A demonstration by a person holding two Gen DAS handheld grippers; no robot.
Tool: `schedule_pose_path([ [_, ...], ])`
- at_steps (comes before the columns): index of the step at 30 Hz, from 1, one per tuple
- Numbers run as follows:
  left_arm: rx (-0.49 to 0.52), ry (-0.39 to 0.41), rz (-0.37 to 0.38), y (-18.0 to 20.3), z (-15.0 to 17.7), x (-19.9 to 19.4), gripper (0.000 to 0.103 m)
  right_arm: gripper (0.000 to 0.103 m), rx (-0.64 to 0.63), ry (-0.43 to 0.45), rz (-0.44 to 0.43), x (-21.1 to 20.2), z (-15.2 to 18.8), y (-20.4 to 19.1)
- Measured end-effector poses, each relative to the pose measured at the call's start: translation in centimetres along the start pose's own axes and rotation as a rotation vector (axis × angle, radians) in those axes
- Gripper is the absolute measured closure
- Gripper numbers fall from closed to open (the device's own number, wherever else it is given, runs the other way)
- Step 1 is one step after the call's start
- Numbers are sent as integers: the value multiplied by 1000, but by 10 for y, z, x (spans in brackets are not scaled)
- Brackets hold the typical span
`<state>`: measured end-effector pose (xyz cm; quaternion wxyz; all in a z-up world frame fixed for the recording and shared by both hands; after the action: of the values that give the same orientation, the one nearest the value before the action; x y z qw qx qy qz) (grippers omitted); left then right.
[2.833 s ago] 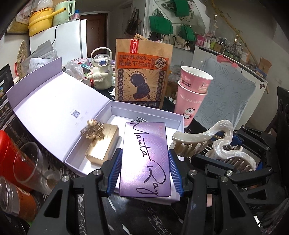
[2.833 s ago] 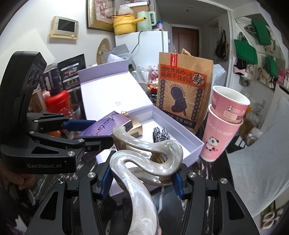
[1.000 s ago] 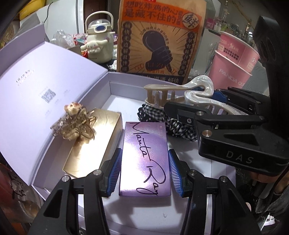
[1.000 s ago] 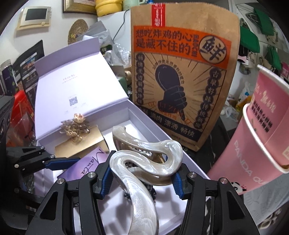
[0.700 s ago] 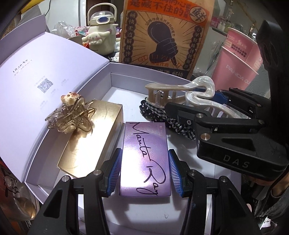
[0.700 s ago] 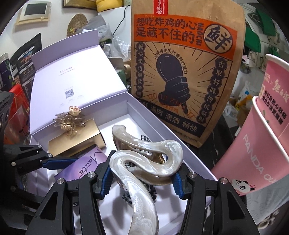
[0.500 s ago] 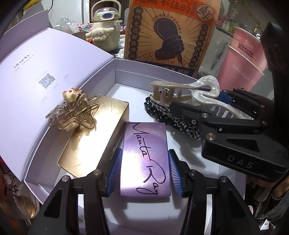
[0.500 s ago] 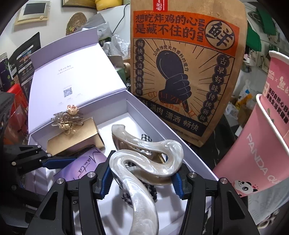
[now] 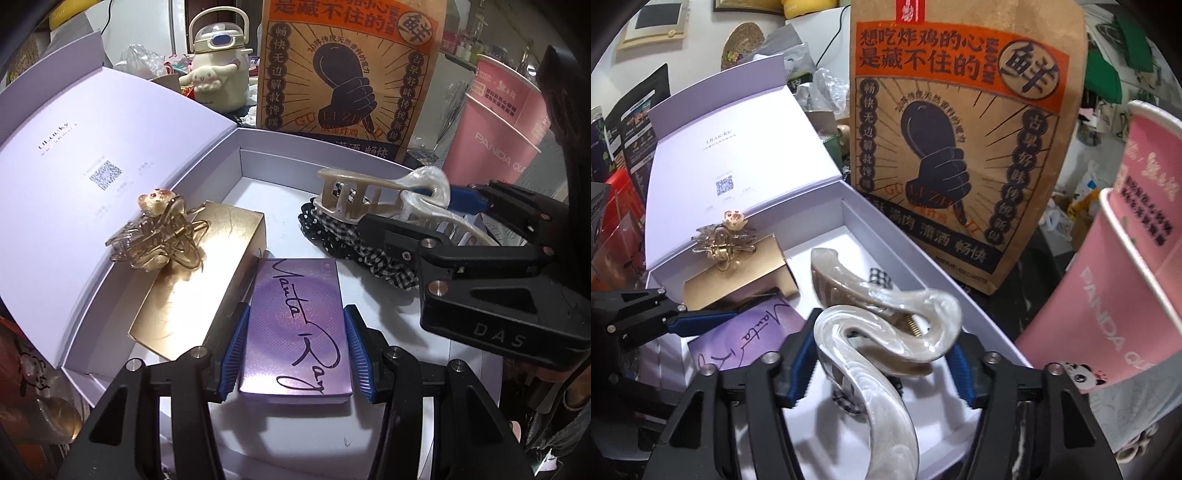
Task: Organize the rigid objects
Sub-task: 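Lower and open the right tool to release the claw clip while the left tool releases the palette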
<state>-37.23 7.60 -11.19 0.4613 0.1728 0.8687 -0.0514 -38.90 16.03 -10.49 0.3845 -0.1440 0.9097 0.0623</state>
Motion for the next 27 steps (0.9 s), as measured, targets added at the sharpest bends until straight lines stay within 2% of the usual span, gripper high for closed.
schedule_pose_path([
  [7,20,10,-41,4,4,-13,53,35,-3,19,18,-14,-1,2],
  [15,3,13,-50,0,2,-21,53,35,2,28,43,-29,-1,4],
  [17,5,13,-57,-2,4,-24,53,35,9,27,43,-31,0,5],
  [18,4,17,-61,10,14,-27,53,35,12,27,44,-27,0,8],
  [27,-20,45,-76,9,23,-53,53,35,1,52,57,-48,-1,7],
])
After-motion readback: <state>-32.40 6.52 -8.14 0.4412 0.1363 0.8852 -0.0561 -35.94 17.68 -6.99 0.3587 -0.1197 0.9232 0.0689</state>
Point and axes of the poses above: each gripper's, at about its wrist camera, not at the fingertips, and x roughly the way its jaws point, y to its right, z to its underside, the point moved 6 cm from there along x, roughly the way its jaws point, and after that the axes turned 1 degree about y, right-handed, at the moved point
